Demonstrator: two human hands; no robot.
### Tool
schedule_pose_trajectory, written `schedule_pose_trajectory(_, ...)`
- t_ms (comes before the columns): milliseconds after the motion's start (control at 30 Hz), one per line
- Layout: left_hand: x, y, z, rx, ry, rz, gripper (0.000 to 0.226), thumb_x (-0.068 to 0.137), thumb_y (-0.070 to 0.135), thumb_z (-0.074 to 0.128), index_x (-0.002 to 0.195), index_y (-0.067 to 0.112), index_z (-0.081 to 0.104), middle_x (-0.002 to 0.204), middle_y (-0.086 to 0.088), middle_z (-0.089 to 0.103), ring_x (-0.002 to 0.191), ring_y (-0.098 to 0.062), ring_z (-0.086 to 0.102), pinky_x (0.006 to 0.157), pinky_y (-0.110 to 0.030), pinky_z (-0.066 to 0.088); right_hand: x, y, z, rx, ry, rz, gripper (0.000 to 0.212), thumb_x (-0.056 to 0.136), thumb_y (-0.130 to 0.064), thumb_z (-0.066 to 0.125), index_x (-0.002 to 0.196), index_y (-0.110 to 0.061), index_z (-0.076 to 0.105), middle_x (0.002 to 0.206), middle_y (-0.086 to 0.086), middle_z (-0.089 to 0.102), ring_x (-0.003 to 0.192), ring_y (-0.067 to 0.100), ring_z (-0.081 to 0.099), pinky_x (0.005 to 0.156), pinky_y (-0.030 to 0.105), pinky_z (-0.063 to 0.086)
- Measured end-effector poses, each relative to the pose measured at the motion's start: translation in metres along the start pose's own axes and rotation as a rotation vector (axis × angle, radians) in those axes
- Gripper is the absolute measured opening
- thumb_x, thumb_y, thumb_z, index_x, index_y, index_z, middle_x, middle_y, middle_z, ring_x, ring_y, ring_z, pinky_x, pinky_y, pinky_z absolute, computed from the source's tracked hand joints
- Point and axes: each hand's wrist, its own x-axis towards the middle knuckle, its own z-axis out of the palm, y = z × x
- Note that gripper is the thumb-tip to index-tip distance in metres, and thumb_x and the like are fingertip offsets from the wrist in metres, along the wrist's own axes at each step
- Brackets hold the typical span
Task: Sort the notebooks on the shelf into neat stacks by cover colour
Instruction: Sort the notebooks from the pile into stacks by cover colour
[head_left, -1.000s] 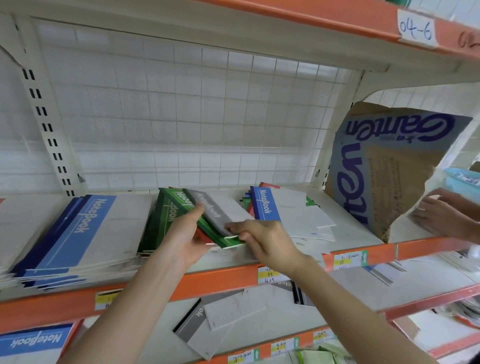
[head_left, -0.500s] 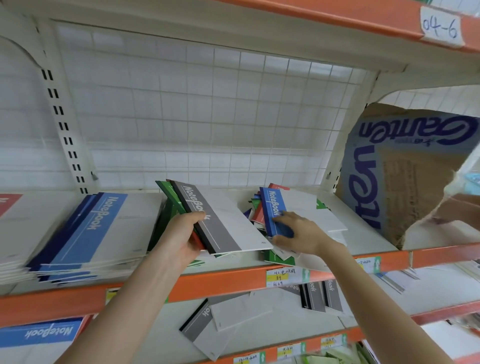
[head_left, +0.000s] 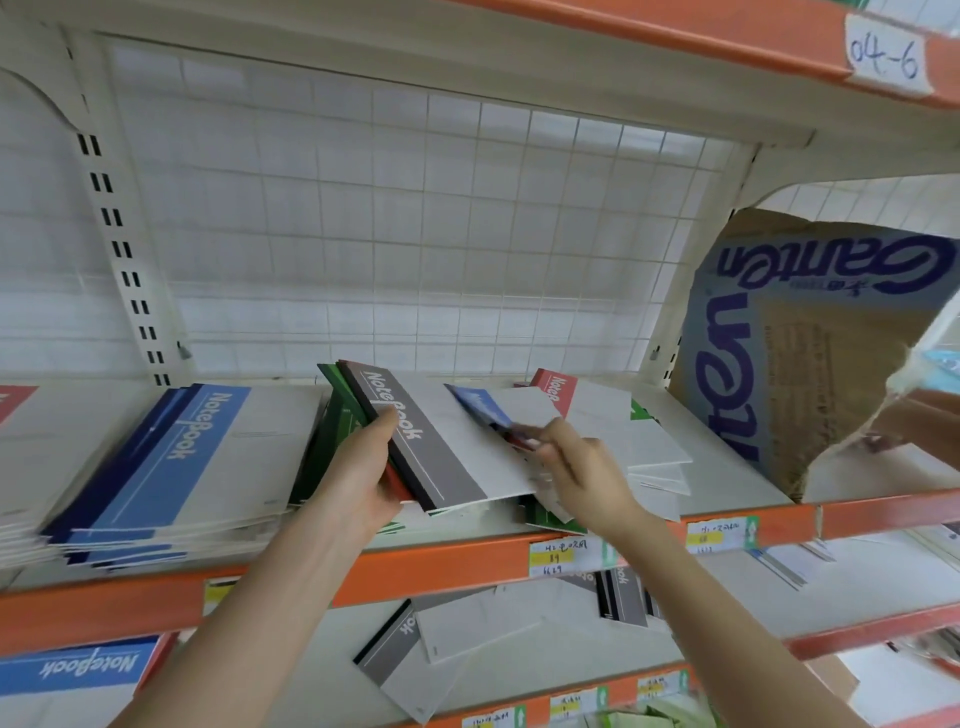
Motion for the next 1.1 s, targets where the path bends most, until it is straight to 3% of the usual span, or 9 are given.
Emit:
schedule_pose_trajectory(100,0.001,-0.003,0.006,-0.014,-0.059,0.032,0.016,0.1,0.021,0.043,0.104,0.012,0.055,0.09,-0.006,0.063,0.077,-0.019,0.061,0.061,-0.039,0.046,-0.002,-0.021,0.02,0.044,-0.069,-0.257,0.032,0.097,-0.034,0.036,0.096,-0.008,0.054,0.111,0.009,0.069,0.087,0.026,0.067,0.069,0.03,0.05)
schedule_pose_trajectory(233,0.002,-0.006,0.007,-0.027,-0.085,0.022,0.017,0.099,0.017,0.044,0.098,0.006,0.057,0.088,-0.012,0.065,0.063,-0.02,0.068,0.047,-0.033,0.053,0.007,-0.036,0.026,0.032,-0.02,-0.366,0.03,0.099,-0.045,0.022,0.095,-0.022,0.042,0.101,0.015,0.071,0.082,0.032,0.069,0.057,0.037,0.053)
schedule_pose_trajectory(300,0.002,-0.006,0.006,-0.028,-0.087,0.024,0.014,0.098,0.012,0.046,0.093,0.005,0.057,0.084,-0.013,0.065,0.058,-0.019,0.068,0.045,-0.029,0.053,0.008,-0.042,0.026,0.14,-0.081,-0.363,0.032,0.098,-0.043,0.026,0.095,-0.019,0.046,0.11,0.014,0.068,0.095,0.027,0.067,0.069,0.036,0.054)
schedule_pose_trajectory(400,0.001,-0.004,0.002,0.031,-0.053,0.021,0.013,0.095,0.001,0.045,0.091,0.007,0.056,0.084,-0.012,0.064,0.068,-0.022,0.064,0.053,-0.036,0.048,0.011,-0.038,0.02,0.347,-0.227,-0.245,0.049,0.096,-0.045,0.036,0.099,-0.002,0.059,0.116,0.001,0.063,0.11,0.013,0.059,0.086,0.024,0.049)
schedule_pose_trajectory(533,-0.001,0.0,-0.005,0.045,-0.021,0.043,0.014,0.094,-0.001,0.047,0.095,0.012,0.053,0.086,-0.006,0.062,0.075,-0.02,0.06,0.057,-0.039,0.046,0.029,0.006,-0.003,-0.052,-0.201,0.171,0.035,0.095,-0.033,0.045,0.119,-0.012,0.059,0.115,0.002,0.062,0.104,0.018,0.056,0.083,0.025,0.041)
schedule_pose_trajectory(700,0.0,0.004,-0.013,0.04,-0.004,0.054,0.014,0.093,0.0,0.048,0.094,0.013,0.053,0.087,-0.006,0.062,0.076,-0.02,0.06,0.058,-0.039,0.046,0.03,0.042,-0.012,-0.379,-0.408,0.433,0.023,0.092,-0.037,0.046,0.109,-0.023,0.055,0.106,0.0,0.059,0.103,0.024,0.056,0.079,0.029,0.04)
schedule_pose_trajectory(833,-0.001,0.004,-0.015,0.052,0.003,0.045,0.015,0.093,0.001,0.049,0.088,0.014,0.053,0.085,-0.006,0.062,0.075,-0.02,0.06,0.058,-0.038,0.046,0.029,0.042,-0.015,-0.57,-0.365,0.365,0.033,0.098,-0.039,0.036,0.115,-0.019,0.055,0.111,0.003,0.064,0.1,0.025,0.058,0.076,0.029,0.037)
schedule_pose_trajectory(967,-0.004,0.005,-0.016,0.035,0.003,0.03,0.011,0.093,0.002,0.049,0.099,0.011,0.052,0.086,-0.007,0.061,0.076,-0.021,0.059,0.064,-0.039,0.046,0.029,0.049,-0.007,-0.779,-0.311,0.29,0.027,0.101,-0.025,0.029,0.112,-0.01,0.049,0.104,0.01,0.064,0.083,0.03,0.056,0.068,0.032,0.036)
schedule_pose_trajectory(1100,-0.006,0.006,-0.019,0.02,0.007,0.032,0.013,0.094,0.006,0.049,0.107,0.011,0.051,0.088,-0.007,0.061,0.08,-0.024,0.059,0.072,-0.043,0.046,0.027,0.046,-0.006,-0.661,-0.082,0.241,0.022,0.097,-0.015,0.037,0.103,-0.003,0.055,0.083,0.016,0.067,0.062,0.027,0.048,0.058,0.028,0.029)
